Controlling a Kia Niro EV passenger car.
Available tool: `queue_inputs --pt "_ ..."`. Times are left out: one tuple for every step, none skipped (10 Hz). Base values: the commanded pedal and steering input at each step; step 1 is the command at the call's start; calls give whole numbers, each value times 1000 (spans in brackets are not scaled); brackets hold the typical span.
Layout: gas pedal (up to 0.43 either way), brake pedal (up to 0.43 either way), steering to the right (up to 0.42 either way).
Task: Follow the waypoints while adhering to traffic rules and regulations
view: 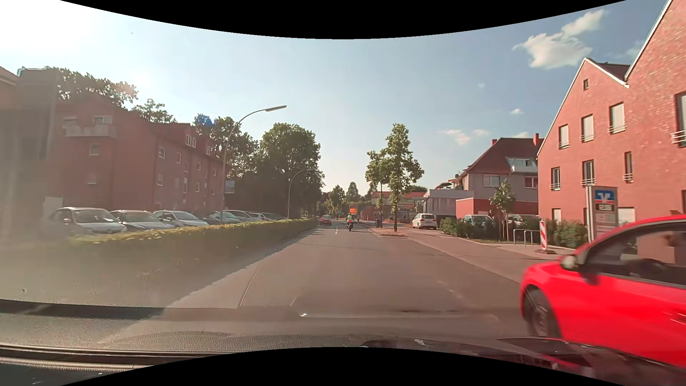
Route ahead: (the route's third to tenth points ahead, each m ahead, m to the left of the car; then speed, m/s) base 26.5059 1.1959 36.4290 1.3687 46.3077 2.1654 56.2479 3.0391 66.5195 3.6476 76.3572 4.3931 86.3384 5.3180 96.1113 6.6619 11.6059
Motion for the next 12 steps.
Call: queue_inputs --pt "169 0 1" --pt "169 0 0" --pt "169 0 -1" --pt "169 0 -1" --pt "169 0 -3" --pt "169 0 -3" --pt "169 0 -3" --pt "169 0 -3" --pt "169 0 -3" --pt "169 0 -3" --pt "169 0 -3" --pt "169 0 -3"
